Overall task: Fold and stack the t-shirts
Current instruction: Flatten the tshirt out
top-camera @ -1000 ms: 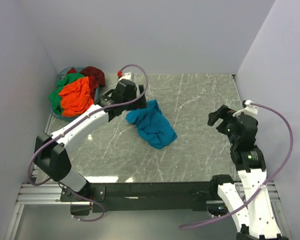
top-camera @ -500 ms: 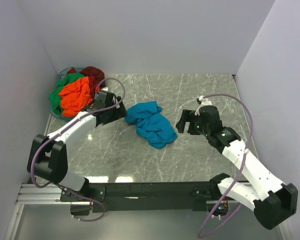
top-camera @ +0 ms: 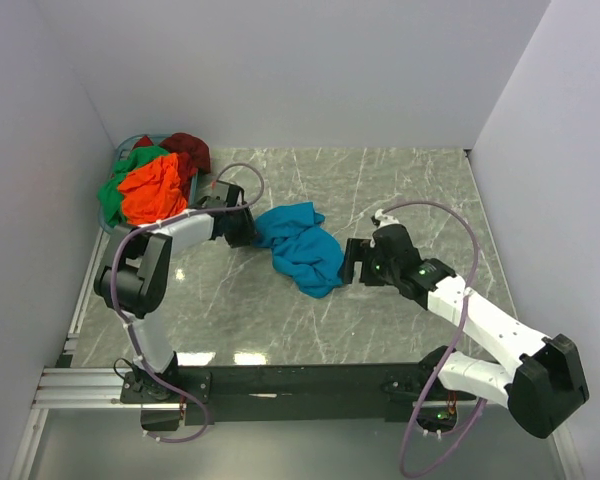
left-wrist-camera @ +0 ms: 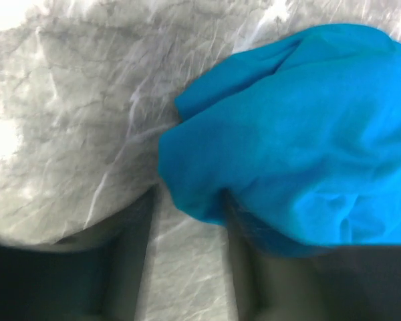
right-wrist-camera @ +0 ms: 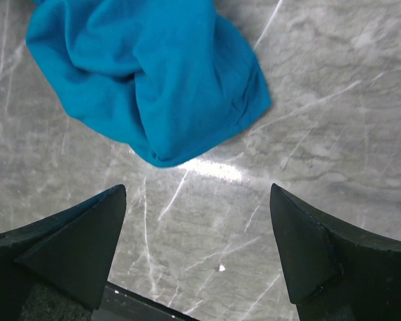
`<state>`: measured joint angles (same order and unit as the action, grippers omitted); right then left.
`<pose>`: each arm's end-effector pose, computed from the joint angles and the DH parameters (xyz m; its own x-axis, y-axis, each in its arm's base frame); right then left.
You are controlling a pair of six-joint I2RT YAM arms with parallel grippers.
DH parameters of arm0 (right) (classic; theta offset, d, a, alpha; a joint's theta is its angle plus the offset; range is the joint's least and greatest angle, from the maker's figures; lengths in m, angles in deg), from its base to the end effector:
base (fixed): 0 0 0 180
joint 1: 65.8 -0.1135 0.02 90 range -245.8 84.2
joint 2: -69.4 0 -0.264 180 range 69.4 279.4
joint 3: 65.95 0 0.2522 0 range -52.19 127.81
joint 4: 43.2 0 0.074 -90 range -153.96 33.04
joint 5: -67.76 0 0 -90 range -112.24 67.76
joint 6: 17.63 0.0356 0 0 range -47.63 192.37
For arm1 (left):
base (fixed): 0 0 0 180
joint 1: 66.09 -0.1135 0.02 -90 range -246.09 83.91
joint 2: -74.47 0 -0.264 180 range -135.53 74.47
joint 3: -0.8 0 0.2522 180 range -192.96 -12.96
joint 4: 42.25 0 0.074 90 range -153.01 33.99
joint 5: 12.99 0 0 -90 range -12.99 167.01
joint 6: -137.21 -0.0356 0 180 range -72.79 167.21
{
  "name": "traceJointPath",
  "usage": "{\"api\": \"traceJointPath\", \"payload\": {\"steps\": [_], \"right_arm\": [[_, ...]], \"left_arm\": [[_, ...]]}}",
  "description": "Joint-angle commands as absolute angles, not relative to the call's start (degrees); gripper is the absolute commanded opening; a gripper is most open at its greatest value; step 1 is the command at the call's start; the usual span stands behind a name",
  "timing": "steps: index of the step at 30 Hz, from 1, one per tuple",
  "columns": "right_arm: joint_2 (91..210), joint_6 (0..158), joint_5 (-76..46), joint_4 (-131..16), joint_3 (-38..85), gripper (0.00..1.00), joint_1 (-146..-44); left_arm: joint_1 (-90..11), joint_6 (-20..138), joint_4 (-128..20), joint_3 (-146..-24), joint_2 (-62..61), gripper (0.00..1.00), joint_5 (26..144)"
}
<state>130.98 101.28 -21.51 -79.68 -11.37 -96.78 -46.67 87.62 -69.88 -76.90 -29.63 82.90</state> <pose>0.1920 0.1158 0.2395 -0.7691 0.1021 -0.6310 -0.1723 0.9175 0.3585 0.3520 -0.1280 0.1689 -0.8324 -0.3903 -0.3934 -0.1997 0.8735 -0.4440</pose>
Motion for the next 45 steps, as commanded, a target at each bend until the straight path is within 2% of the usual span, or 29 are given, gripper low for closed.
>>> {"api": "traceJointPath", "payload": {"steps": [1,3,4,6,7,14,22,25,28,29,31,32,33,38,45], "right_arm": [[129.9,101.4,-21.8,-77.4,-12.5,0.94,-98.5],[130.0,100.9,-21.8,-77.1,-13.2,0.93,-98.8],[130.5,100.9,-22.1,-77.2,-13.3,0.93,-99.3],[130.9,100.4,-22.1,-76.7,-13.5,0.93,-99.9],[131.4,100.2,-22.1,-76.5,-13.4,0.93,-100.3],[136.2,95.8,-24.4,-74.6,-10.2,0.92,-102.7],[148.2,93.8,-22.4,-72.3,-3.4,0.79,-103.2],[152.4,95.2,-22.4,-72.8,-1.4,0.66,-103.1],[154.9,96.5,-22.4,-73.4,-0.9,0.44,-103.2],[155.1,96.8,-22.7,-73.5,-0.9,0.29,-103.2],[154.0,97.8,-23.7,-73.7,-1.2,0.15,-103.2],[153.2,97.9,-25.3,-74.0,-1.4,0.04,-103.1],[151.1,98.3,-26.4,-74.2,-1.5,0.0,-103.2],[143.2,98.9,-33.9,-79.5,0.5,0.0,-103.2],[129.5,96.6,-44.0,-88.5,8.3,0.0,-103.1]], "left_arm": [[-46.9,88.2,-66.9,-80.5,-30.3,0.42,85.2],[-47.0,88.3,-66.6,-80.8,-30.3,0.31,84.8],[-47.0,88.3,-66.6,-80.8,-30.3,0.19,84.2],[-47.1,88.2,-66.6,-80.7,-30.1,0.03,84.0],[-47.1,87.9,-66.5,-80.7,-30.0,0.01,84.0],[-47.1,87.3,-64.1,-78.3,-27.2,0.01,84.9],[-47.1,86.9,-66.4,-77.0,-24.9,0.0,82.8],[-47.1,86.9,-66.3,-76.4,-24.1,0.01,82.5],[-47.1,87.0,-66.8,-76.1,-23.1,0.01,80.8],[-47.1,87.0,-67.2,-76.1,-22.7,0.0,80.4],[-47.1,86.9,-67.3,-75.9,-21.9,0.0,79.8],[-47.1,86.9,-67.2,-75.6,-21.4,0.0,79.7],[-47.1,86.9,-67.2,-75.5,-20.5,0.0,79.6],[-47.1,87.7,-67.0,-76.1,-16.3,0.0,78.3],[-47.1,88.3,-68.0,-79.3,-2.4,0.01,74.1]]}}
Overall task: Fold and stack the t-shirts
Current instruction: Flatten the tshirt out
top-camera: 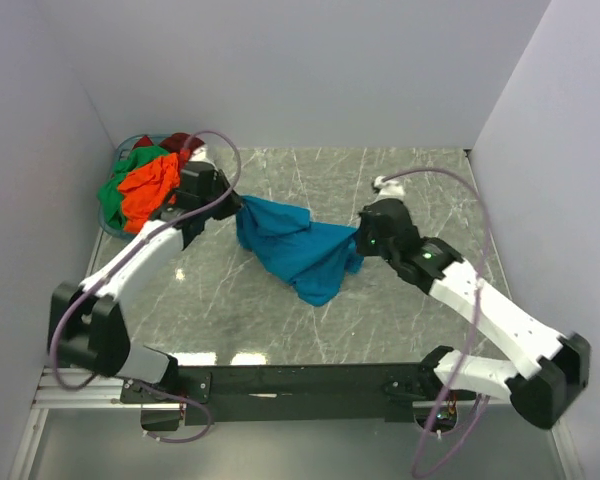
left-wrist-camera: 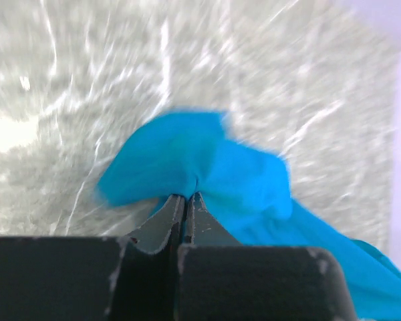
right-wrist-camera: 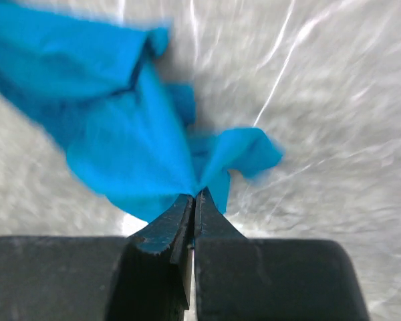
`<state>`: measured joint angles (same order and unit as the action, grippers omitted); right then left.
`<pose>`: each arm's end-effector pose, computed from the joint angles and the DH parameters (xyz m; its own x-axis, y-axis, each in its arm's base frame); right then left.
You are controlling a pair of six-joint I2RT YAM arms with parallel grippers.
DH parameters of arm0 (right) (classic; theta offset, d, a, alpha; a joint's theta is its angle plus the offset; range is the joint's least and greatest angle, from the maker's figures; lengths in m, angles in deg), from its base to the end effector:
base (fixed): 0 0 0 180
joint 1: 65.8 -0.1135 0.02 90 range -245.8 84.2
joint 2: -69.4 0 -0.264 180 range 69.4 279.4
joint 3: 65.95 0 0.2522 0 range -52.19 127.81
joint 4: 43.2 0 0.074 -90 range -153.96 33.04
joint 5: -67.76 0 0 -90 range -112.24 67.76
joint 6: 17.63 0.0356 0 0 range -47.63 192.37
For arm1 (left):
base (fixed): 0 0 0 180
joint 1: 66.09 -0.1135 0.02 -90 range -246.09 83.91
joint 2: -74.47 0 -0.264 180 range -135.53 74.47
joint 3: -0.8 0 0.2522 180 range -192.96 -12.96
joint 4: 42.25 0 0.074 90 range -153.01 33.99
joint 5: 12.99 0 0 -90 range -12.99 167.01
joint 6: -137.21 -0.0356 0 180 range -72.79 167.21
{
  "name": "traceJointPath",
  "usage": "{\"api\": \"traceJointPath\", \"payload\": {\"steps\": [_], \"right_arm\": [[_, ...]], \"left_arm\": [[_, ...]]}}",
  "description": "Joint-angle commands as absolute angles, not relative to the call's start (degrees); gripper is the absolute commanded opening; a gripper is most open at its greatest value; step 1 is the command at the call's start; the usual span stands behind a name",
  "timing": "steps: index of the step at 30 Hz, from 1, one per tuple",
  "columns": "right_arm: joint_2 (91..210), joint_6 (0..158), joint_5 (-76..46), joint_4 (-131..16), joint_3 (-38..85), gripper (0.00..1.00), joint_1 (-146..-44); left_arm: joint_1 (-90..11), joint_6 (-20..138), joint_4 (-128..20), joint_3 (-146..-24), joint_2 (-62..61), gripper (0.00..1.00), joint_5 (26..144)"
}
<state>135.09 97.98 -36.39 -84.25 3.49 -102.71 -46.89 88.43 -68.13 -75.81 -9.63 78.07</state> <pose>0.2046 0.1428 0.3048 -0.6214 0.0574 -0.7814 -0.1755 0.9618 0.2103 0.3156 -0.1106 0.2829 -0.6170 -0.4828 -0.6215 -0.0840 0.8256 -0.5580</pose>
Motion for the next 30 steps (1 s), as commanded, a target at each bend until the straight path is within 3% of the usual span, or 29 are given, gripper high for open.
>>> {"api": "traceJointPath", "payload": {"steps": [1,9,20,26,30], "right_arm": [[128.2,96.1,-44.9,-89.4,10.6,0.0,-103.1],[114.7,92.8,-47.4,-94.9,21.4,0.0,-103.2],[105.3,91.1,-30.2,-98.3,37.0,0.0,-103.2],[106.2,93.2,-36.9,-102.5,40.0,0.02,-103.2],[109.7,95.4,-51.6,-107.0,36.7,0.03,-103.2]], "left_arm": [[-47.1,88.3,-68.0,-79.8,-0.7,0.01,73.8],[-47.1,87.7,-66.3,-83.2,19.3,0.01,72.4],[-47.1,87.9,-65.3,-89.8,33.9,0.01,82.7],[-47.1,88.6,-65.1,-90.0,33.0,0.01,84.8],[-47.1,89.0,-67.3,-88.5,26.1,0.01,81.4]]}}
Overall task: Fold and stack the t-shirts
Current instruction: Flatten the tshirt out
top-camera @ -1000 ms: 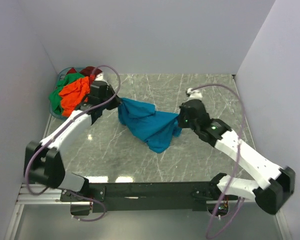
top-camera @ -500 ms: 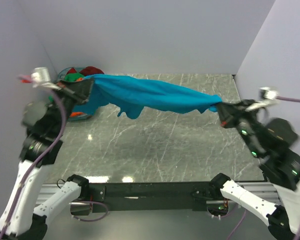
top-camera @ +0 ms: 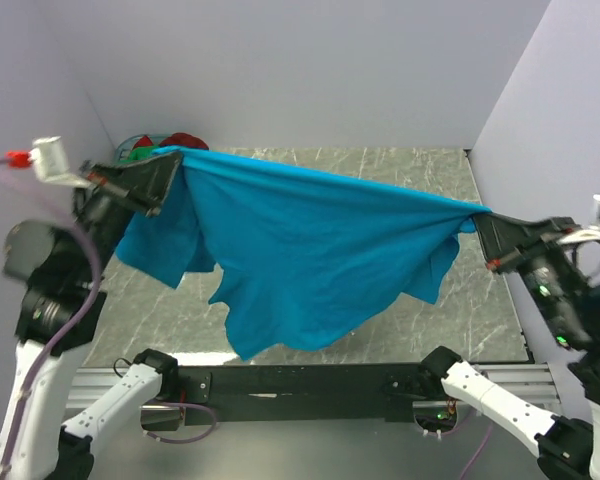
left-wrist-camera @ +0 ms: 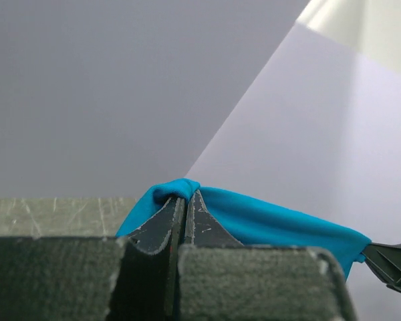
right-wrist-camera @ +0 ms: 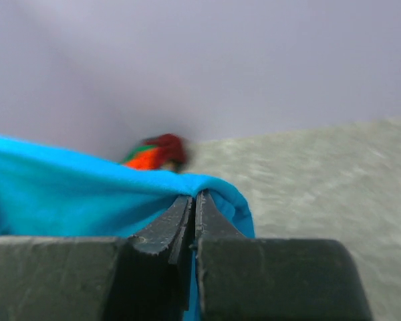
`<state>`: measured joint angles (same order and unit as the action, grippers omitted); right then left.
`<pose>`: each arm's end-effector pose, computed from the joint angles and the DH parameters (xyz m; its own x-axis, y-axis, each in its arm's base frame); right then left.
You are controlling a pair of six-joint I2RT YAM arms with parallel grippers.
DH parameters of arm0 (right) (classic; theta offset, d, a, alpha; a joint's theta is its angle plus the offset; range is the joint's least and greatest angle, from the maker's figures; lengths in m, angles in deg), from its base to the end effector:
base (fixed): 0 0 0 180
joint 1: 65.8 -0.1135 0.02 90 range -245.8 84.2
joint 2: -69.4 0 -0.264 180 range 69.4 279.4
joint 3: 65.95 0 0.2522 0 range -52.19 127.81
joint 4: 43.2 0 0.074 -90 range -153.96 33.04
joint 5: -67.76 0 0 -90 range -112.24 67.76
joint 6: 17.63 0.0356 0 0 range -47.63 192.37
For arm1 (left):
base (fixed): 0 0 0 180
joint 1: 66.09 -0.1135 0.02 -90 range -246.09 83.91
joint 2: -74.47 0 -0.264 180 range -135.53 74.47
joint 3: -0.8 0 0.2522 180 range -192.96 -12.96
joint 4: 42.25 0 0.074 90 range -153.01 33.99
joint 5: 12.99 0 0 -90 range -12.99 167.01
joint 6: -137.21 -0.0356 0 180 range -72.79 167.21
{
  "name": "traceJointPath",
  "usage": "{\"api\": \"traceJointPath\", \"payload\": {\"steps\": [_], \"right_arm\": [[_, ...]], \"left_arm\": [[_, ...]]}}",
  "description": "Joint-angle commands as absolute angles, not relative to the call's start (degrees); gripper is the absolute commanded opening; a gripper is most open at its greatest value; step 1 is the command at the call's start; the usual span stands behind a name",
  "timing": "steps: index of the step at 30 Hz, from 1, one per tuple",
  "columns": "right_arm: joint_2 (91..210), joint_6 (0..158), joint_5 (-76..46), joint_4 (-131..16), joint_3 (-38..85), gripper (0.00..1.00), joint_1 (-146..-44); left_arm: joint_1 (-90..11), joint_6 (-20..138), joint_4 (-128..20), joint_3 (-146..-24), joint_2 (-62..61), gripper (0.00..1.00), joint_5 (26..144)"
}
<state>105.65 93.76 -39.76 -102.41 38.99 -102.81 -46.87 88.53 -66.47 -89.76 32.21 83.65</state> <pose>0.0106 -0.0054 0.5223 -0.0004 0.4352 -0.9003 -0.3617 0.8393 0.4059 0.0857 -0.0342 0.5240 0.0076 -0.6972 -0.7168 0.5748 0.5896 -0.5674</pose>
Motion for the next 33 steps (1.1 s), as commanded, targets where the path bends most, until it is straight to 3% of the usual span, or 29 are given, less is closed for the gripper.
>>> {"api": "traceJointPath", "payload": {"steps": [1,2,5,6,8,9,11,12,13,15,16,23,28,33], "right_arm": [[110.9,96.1,-59.1,-107.8,35.4,0.05,-103.1],[113.5,97.0,-62.6,-109.2,34.0,0.06,-103.0],[119.5,99.4,-63.1,-108.7,26.3,0.07,-97.8],[120.9,98.4,-57.2,-107.1,20.9,0.08,-94.5],[124.8,95.2,-38.8,-97.2,14.2,0.11,-82.7],[126.8,93.9,-35.5,-94.4,9.4,0.16,-79.9],[133.3,93.6,-32.4,-91.5,8.0,0.29,-75.3],[135.5,93.0,-32.3,-91.6,9.2,0.41,-74.9],[137.3,92.9,-33.6,-93.1,10.5,0.62,-74.5],[140.6,93.0,-35.7,-95.4,14.1,0.84,-74.4],[140.6,92.9,-35.5,-96.0,14.6,0.87,-74.5],[130.1,88.3,-22.5,-91.1,7.2,0.9,-78.5],[128.5,90.0,-21.2,-87.3,4.1,0.9,-97.3],[140.5,94.6,-21.6,-79.3,5.6,0.9,-113.1]], "left_arm": [[-47.1,88.9,-67.9,-87.5,23.8,0.01,81.0],[-47.1,88.9,-68.7,-87.1,18.7,0.01,80.9],[-47.1,88.3,-73.2,-85.7,9.8,0.21,77.6],[-47.1,88.7,-74.5,-85.6,3.9,0.4,77.2],[-47.4,88.4,-75.1,-84.8,-4.4,0.67,71.0],[-47.6,88.6,-75.5,-85.0,-7.1,0.88,70.2],[-49.0,88.7,-78.1,-88.0,-13.4,0.99,73.7],[-49.1,88.8,-78.1,-88.6,-14.7,0.99,73.9],[-49.1,88.8,-78.0,-89.2,-15.7,0.99,74.2],[-49.1,89.0,-78.2,-89.0,-16.1,0.99,73.7],[-49.1,89.1,-78.0,-87.6,-15.5,1.0,73.2],[-49.1,92.8,-82.9,-77.8,-4.2,0.99,69.0],[-49.1,97.1,-89.4,-70.5,5.0,0.99,60.8],[-49.5,100.7,-92.0,-65.4,12.9,1.0,57.2]]}}
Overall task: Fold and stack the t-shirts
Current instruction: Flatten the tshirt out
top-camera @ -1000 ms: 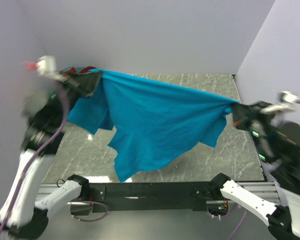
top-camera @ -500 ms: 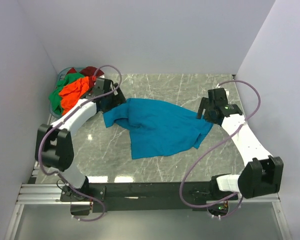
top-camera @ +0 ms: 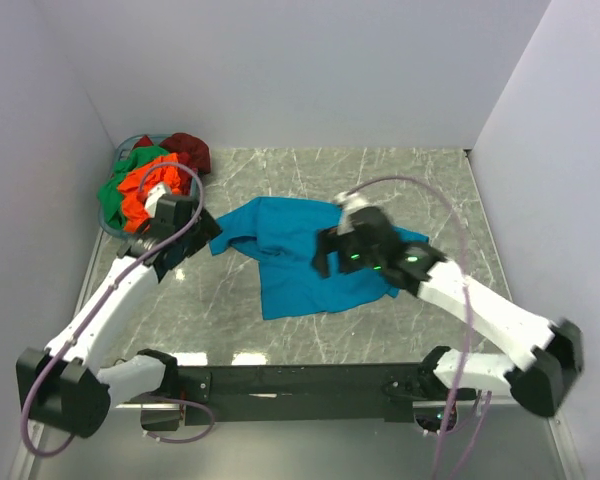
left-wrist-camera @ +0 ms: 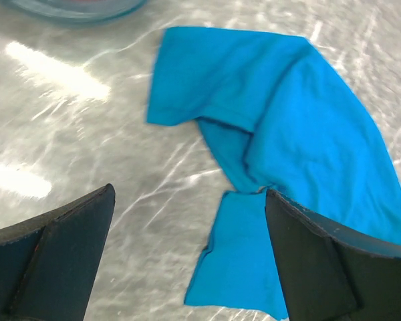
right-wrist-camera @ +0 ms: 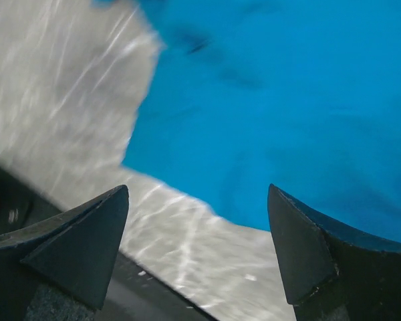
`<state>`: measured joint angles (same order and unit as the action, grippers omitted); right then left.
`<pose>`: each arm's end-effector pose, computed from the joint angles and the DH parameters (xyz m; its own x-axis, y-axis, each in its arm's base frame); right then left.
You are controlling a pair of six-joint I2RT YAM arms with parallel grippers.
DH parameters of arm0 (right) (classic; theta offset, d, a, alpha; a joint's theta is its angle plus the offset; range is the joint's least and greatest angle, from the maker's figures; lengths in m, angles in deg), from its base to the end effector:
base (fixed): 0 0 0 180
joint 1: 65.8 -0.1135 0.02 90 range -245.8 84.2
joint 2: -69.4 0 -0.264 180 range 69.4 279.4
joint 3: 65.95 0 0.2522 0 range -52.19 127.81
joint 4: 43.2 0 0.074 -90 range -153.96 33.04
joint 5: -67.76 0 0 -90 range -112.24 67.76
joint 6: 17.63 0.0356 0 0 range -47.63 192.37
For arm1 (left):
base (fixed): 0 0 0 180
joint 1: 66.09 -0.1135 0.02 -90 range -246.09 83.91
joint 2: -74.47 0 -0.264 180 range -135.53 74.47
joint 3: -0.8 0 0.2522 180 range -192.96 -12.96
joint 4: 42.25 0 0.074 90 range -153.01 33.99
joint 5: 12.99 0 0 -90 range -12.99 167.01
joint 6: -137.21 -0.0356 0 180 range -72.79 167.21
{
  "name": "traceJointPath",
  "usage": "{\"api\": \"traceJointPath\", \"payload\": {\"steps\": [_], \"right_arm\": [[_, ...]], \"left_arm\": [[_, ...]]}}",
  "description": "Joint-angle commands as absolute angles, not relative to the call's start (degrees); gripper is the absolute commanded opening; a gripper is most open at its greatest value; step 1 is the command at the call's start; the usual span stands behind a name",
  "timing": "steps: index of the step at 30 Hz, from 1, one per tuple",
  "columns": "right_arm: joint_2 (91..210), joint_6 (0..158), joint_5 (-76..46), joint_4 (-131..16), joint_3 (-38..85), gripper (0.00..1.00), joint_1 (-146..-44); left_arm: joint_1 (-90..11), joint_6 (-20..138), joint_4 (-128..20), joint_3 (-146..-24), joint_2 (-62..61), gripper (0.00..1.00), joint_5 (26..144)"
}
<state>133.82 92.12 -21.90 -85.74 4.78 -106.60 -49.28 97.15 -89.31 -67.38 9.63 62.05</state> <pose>0.1854 0.1603 0.3146 -0.6431 -0.1087 -0.7580 -0.4672 0.8400 0.2759 0.2304 -0.0600 0.2922 -0.5030 -0.6205 -0.6017 -0.4415 0.7829 -0.4383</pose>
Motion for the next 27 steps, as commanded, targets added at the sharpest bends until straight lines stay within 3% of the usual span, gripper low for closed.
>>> {"api": "traceJointPath", "payload": {"steps": [1,5,11,27], "right_arm": [[143.4,94.4,-23.5,-80.0,7.2,0.9,-115.5],[163.3,92.9,-29.9,-86.7,22.6,0.89,-125.6],[178.5,92.9,-30.5,-91.9,34.6,0.85,-130.3],[185.9,97.3,-26.7,-89.9,30.6,0.65,-130.8]], "left_arm": [[-49.6,101.5,-92.9,-65.2,13.2,0.99,56.5],[-50.4,104.0,-95.6,-63.2,14.3,0.99,54.9],[-51.3,105.3,-94.6,-60.1,17.1,0.99,57.8],[-51.6,108.0,-94.9,-59.3,19.0,0.99,55.6]]}}
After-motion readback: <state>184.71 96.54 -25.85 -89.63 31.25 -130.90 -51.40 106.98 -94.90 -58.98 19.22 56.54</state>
